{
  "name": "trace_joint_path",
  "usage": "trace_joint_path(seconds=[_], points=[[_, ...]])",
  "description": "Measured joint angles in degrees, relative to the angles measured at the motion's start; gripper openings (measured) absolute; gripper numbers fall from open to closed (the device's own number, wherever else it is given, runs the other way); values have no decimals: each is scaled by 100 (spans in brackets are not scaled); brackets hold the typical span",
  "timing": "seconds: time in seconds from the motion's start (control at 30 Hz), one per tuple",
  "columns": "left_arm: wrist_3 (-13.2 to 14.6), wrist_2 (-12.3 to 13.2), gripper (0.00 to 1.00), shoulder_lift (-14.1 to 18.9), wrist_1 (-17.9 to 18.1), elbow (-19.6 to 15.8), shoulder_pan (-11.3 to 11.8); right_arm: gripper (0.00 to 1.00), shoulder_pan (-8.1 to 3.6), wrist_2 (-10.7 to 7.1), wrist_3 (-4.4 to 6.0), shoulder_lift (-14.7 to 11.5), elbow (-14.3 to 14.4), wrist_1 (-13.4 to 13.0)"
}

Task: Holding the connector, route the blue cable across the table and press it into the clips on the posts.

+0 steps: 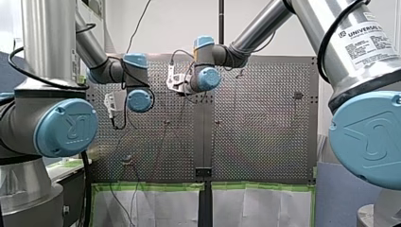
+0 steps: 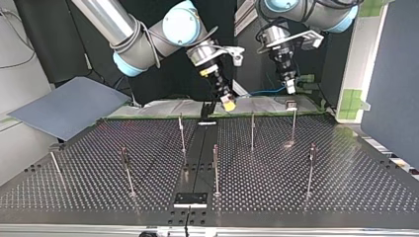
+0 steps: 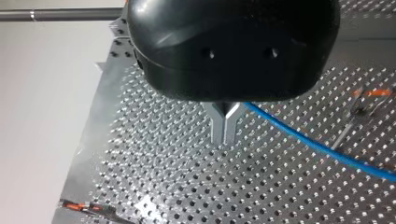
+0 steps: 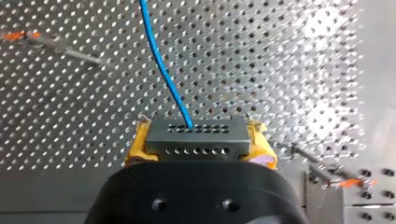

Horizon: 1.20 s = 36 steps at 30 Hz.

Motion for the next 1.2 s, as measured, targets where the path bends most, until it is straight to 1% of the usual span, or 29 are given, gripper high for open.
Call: trace_joint_path(seconds=[0.1,0.17,0.37,0.43,0.57,0.77,0.9,1.03,1.2], points=[[-8,139,0,18,-72,86,117,0,9,-9,0,0,-143,121],[9,176,0,43,-111,148,169,0,10,-11,9,1,-238,185],[118,108,0,70,-239,316,282,0,-6,-16,50,2,-494,281],[119,131,0,80,-257,373,321,0,-6,-25,56,9,-555,299],[136,181,0,92,-304,520,391,0,7,-65,69,93,-737,419],[185,245,0,94,-365,677,471,0,23,-199,81,229,-1026,541],[259,248,0,96,-408,753,570,0,40,-219,91,247,-1188,610],[314,265,0,116,-459,849,663,0,46,-221,98,248,-1267,642],[358,397,0,128,-567,1063,767,0,47,-228,127,262,-1430,722]])
